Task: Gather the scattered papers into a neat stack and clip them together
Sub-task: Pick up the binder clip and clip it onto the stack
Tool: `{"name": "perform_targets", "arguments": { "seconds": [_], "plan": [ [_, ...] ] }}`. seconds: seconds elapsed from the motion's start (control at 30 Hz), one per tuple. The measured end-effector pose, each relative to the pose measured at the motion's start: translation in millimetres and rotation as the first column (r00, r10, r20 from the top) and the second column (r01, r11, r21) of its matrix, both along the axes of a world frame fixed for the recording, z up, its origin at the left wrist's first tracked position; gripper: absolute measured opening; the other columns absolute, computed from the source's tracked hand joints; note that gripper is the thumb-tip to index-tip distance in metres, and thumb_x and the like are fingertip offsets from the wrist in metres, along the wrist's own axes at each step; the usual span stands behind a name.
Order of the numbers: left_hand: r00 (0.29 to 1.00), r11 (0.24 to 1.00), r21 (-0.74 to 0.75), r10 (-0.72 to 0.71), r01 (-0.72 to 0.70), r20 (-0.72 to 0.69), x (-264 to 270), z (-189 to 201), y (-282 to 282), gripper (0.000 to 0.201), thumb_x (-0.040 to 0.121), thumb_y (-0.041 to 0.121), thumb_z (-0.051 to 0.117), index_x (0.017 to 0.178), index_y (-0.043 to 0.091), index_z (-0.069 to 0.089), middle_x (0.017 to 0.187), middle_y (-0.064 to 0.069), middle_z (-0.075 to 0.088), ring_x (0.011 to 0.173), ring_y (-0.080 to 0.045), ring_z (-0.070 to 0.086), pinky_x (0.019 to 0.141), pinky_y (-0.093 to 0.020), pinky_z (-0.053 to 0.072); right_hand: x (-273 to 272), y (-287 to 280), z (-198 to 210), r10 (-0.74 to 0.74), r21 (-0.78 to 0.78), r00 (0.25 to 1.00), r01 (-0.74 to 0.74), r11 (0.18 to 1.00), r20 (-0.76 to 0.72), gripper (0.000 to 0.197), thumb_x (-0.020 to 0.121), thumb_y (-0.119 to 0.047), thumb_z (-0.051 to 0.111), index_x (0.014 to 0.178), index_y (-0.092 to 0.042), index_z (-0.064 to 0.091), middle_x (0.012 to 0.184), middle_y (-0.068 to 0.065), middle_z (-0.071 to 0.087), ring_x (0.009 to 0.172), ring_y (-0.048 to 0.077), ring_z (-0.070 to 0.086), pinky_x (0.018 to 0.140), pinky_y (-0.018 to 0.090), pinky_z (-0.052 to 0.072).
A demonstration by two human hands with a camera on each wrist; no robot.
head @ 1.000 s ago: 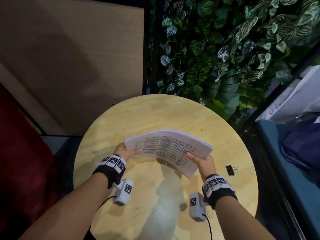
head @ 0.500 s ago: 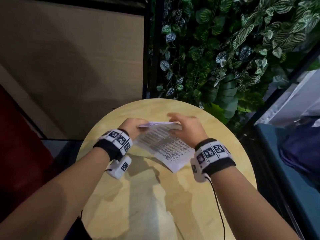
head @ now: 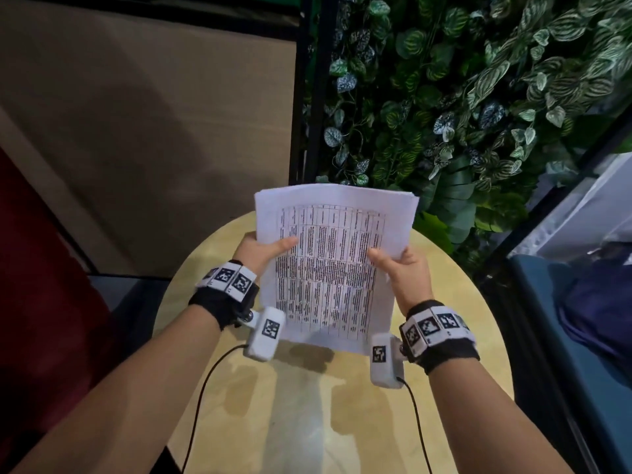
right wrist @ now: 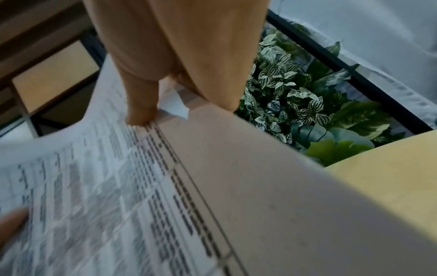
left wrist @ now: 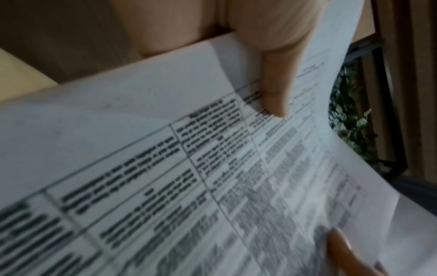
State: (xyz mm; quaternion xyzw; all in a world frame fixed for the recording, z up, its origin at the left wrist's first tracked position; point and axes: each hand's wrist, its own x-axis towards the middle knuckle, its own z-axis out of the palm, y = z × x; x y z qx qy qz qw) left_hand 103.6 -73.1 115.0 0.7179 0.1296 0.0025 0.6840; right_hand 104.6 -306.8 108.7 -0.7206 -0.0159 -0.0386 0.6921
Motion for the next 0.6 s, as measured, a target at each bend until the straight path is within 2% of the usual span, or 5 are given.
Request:
{"name": "perform_targets", "arguments": {
  "seconds": [0.17, 0.3, 0.4, 0.5, 0.6],
  "plan": [
    [0.998, 0.997, 0.066, 0.034, -0.031, -0.044, -16.9, -19.7, -18.7, 0.038, 0.078, 0.023, 0.072, 0.110, 0.004, 0.065, 0.094, -0.004, 0.063, 0.091, -0.019, 0.058, 0.090, -0.032, 0.046, -15.1, 1.5, -39.9, -0.116, 0.055, 0.993, 0.117, 0.992, -0.014, 0.022, 0.083, -0.001, 0.063, 0.092, -0.021, 0.065, 0.081, -0.013, 0.074, 0.079, 0.002, 0.068, 0.076, 0.024, 0.057],
    [0.983, 0.987, 0.123, -0.077, 0.098, -0.167, -33.7, -48.8, -25.1, 0.030, 0.076, 0.015, 0.073, 0.104, 0.006, 0.066, 0.089, 0.001, 0.063, 0.086, -0.015, 0.058, 0.088, -0.029, 0.046, -32.7, -2.2, -76.6, -0.122, 0.055, 0.978, 0.133, 0.990, -0.169, 0.018, 0.080, -0.008, 0.067, 0.094, -0.019, 0.064, 0.088, -0.006, 0.073, 0.082, 0.011, 0.068, 0.083, 0.034, 0.053],
    [0.975, 0.988, 0.112, -0.083, 0.108, -0.208, -34.6, -63.9, -25.0, 0.009, 0.076, 0.015, 0.073, 0.079, 0.018, 0.065, 0.069, 0.012, 0.066, 0.077, -0.012, 0.059, 0.095, -0.035, 0.046, -35.8, -6.2, -86.2, -0.103, 0.051, 0.974, 0.116, 0.992, -0.201, 0.024, 0.084, 0.000, 0.063, 0.095, -0.022, 0.063, 0.096, -0.004, 0.069, 0.080, 0.003, 0.068, 0.079, 0.028, 0.052],
    [0.976, 0.990, 0.121, -0.040, 0.067, -0.216, -29.6, -65.9, -22.8, 0.029, 0.076, 0.021, 0.073, 0.101, 0.007, 0.068, 0.087, -0.001, 0.065, 0.090, -0.018, 0.057, 0.096, -0.035, 0.042, -33.9, -9.4, -88.1, -0.086, 0.034, 0.975, 0.095, 0.995, -0.203, 0.021, 0.085, -0.003, 0.063, 0.098, -0.019, 0.064, 0.097, -0.005, 0.069, 0.078, -0.003, 0.068, 0.074, 0.021, 0.052],
    [0.979, 0.987, 0.140, -0.044, 0.073, -0.199, -24.8, -63.2, -22.8, 0.040, 0.078, 0.021, 0.071, 0.112, 0.003, 0.064, 0.095, -0.006, 0.063, 0.093, -0.018, 0.057, 0.091, -0.031, 0.043, -33.3, -10.0, -89.4, -0.092, 0.015, 0.973, 0.097, 0.995, -0.211, 0.020, 0.086, -0.004, 0.062, 0.103, -0.014, 0.064, 0.099, -0.003, 0.070, 0.080, -0.001, 0.068, 0.075, 0.025, 0.052]
  ]
}}
